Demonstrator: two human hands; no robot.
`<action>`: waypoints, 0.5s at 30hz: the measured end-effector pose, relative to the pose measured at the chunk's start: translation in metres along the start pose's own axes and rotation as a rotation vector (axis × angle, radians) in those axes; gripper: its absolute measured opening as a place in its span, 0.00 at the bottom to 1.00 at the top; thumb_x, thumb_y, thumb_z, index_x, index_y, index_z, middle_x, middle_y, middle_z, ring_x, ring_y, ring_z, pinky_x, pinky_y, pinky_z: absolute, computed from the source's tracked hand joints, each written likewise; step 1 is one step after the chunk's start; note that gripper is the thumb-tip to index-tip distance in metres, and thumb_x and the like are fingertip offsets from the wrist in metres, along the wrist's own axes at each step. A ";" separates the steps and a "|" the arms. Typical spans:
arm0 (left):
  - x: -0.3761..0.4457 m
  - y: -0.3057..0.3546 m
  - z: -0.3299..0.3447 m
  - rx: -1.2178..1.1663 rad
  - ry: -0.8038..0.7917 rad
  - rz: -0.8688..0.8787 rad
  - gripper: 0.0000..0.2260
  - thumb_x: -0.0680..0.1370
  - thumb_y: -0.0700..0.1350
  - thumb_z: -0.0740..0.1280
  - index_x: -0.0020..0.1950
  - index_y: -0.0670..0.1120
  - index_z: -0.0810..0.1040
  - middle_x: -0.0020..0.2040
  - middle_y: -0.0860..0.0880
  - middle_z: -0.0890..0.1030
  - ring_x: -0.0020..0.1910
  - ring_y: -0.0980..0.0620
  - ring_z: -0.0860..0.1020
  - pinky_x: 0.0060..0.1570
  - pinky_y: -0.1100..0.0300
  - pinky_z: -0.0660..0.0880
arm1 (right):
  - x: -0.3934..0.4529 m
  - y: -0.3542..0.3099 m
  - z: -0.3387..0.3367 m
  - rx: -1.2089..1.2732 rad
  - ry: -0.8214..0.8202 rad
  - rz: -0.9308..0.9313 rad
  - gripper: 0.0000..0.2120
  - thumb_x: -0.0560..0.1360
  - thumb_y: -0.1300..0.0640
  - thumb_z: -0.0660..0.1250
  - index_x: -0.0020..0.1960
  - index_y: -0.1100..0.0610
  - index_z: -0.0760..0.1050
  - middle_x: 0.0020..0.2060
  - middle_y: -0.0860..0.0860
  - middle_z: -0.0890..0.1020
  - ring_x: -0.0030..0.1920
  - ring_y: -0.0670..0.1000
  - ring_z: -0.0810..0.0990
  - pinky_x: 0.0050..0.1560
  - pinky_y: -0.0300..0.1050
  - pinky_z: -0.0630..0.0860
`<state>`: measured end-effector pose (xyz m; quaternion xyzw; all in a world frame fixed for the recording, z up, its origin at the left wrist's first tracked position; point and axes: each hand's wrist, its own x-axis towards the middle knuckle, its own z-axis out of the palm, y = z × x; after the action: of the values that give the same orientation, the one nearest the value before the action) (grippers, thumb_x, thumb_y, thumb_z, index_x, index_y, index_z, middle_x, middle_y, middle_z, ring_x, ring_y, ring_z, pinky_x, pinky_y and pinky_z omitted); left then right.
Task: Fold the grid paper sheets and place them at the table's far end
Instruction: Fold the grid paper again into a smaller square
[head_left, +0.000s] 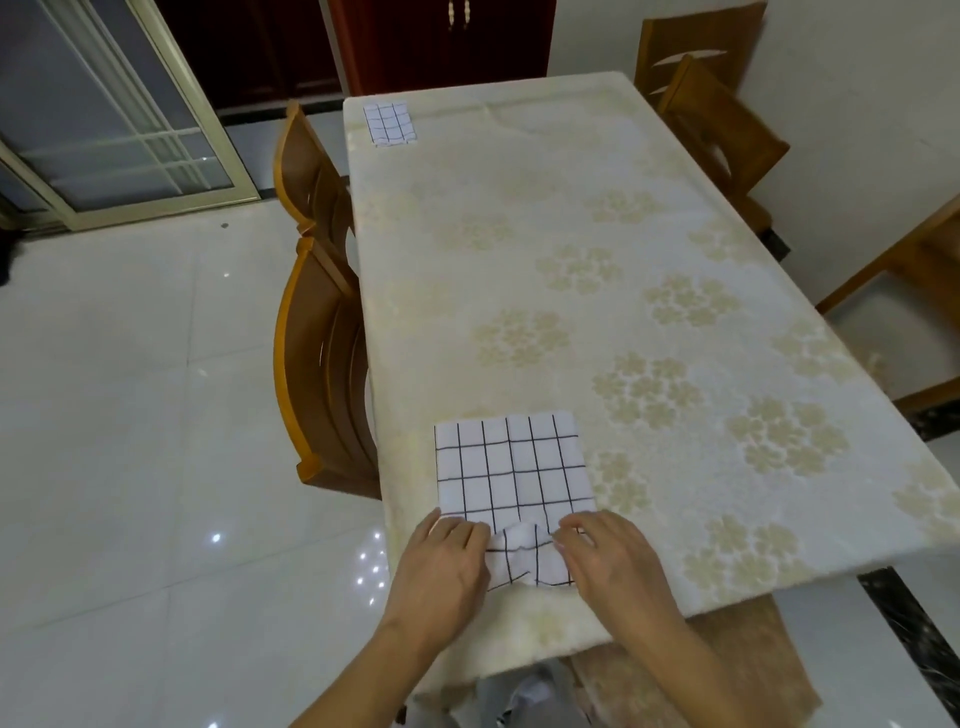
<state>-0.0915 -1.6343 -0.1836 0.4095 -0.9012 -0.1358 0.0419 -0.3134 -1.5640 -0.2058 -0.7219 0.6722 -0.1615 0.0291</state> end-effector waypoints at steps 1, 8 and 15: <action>0.014 -0.007 -0.003 0.017 -0.005 -0.001 0.09 0.67 0.43 0.71 0.46 0.49 0.79 0.39 0.52 0.81 0.40 0.51 0.79 0.55 0.54 0.77 | 0.016 0.004 0.000 -0.014 -0.015 0.002 0.12 0.66 0.64 0.79 0.47 0.55 0.82 0.47 0.50 0.83 0.44 0.52 0.80 0.47 0.46 0.78; 0.113 -0.047 -0.006 0.124 -0.204 -0.075 0.08 0.74 0.46 0.63 0.52 0.47 0.75 0.47 0.49 0.79 0.47 0.47 0.76 0.52 0.55 0.70 | 0.115 0.035 0.016 0.010 -0.281 0.137 0.02 0.74 0.56 0.72 0.45 0.55 0.81 0.48 0.47 0.79 0.43 0.51 0.79 0.37 0.44 0.75; 0.158 -0.079 0.009 0.178 -0.222 -0.079 0.15 0.78 0.46 0.58 0.63 0.46 0.72 0.61 0.47 0.74 0.60 0.45 0.72 0.64 0.51 0.64 | 0.163 0.058 0.038 0.019 -0.321 0.172 0.05 0.77 0.56 0.69 0.50 0.57 0.81 0.51 0.50 0.78 0.48 0.54 0.78 0.43 0.45 0.73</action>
<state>-0.1406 -1.8007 -0.2203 0.4290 -0.8920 -0.1014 -0.1001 -0.3516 -1.7357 -0.2253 -0.6779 0.7168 -0.0477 0.1565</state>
